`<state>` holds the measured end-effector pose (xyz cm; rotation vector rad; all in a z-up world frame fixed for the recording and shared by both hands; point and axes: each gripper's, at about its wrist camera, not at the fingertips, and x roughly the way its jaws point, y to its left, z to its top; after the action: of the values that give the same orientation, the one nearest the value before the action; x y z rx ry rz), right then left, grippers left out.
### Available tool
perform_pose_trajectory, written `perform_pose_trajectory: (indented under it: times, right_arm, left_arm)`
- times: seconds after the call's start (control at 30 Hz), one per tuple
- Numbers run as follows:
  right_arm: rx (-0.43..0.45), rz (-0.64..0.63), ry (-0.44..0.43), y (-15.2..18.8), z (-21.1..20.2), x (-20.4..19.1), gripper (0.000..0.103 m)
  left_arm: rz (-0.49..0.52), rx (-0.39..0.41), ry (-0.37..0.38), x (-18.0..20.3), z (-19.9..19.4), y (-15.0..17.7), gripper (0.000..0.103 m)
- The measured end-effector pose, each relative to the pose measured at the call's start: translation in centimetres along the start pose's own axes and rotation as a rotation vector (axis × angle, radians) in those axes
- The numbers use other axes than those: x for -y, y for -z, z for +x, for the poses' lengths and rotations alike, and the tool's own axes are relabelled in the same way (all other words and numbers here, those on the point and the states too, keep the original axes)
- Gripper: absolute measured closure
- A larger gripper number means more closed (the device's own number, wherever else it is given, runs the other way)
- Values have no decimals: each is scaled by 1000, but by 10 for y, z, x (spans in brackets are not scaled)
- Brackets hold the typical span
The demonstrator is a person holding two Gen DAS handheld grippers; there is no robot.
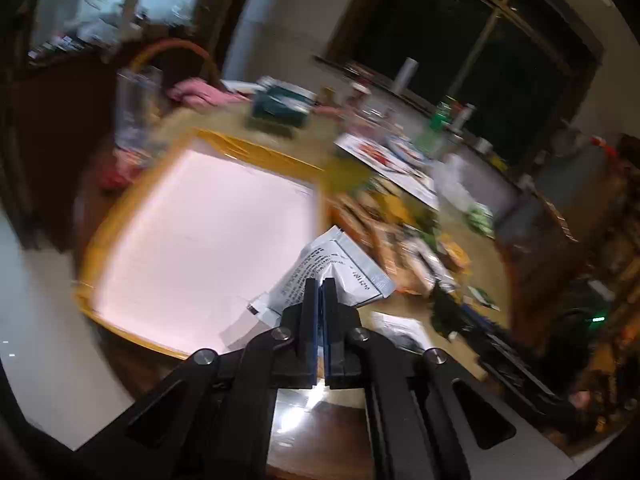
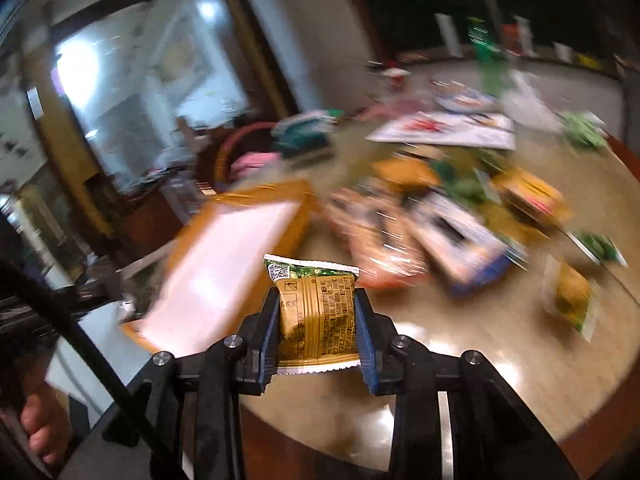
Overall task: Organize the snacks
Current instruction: 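Carry both packets over the orange-rimmed tray and open both tools, then lift both tools away from the tray back over the table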
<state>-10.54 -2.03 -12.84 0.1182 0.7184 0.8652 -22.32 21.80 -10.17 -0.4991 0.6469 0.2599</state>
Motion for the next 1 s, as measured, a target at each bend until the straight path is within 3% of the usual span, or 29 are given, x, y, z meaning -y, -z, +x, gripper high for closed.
perform_pose_trajectory:
  times: [0.13, 0.23, 0.47, 0.6, 0.67, 0.7, 0.73, 0.77, 0.83, 1.0]
  right_arm:
    - [-65, -70, -143, -9, 33, -53, 69]
    - [-130, -145, -161, -3, 70, -85, 69]
    - [-265, -216, -114, 17, 124, -98, 67]
    - [-264, -196, -109, 16, 125, -95, 66]
    - [-256, -199, -111, 15, 121, -95, 55]
    - [-245, -202, -114, 14, 123, -98, 52]
    - [-231, -202, -125, 13, 119, -98, 47]
    - [-216, -203, -135, 12, 116, -97, 43]
    - [-186, -204, -135, 9, 109, -96, 39]
    - [-112, -160, -137, 3, 74, -66, 35]
  left_arm:
    - [22, 7, -186, -30, 16, -1, 101]
    - [23, -21, -268, -51, 34, 4, 101]
    - [-15, -94, -287, -77, 62, 11, 100]
    - [-25, -116, -291, -81, 70, 14, 98]
    - [-57, -121, -281, -85, 70, 14, 95]
    - [-72, -127, -273, -87, 70, 14, 93]
    - [-84, -130, -267, -87, 69, 15, 81]
    - [-95, -126, -262, -87, 66, 15, 61]
    - [-99, -87, -256, -81, 57, 15, 39]
    - [-40, 2, -190, -45, 33, 18, 31]
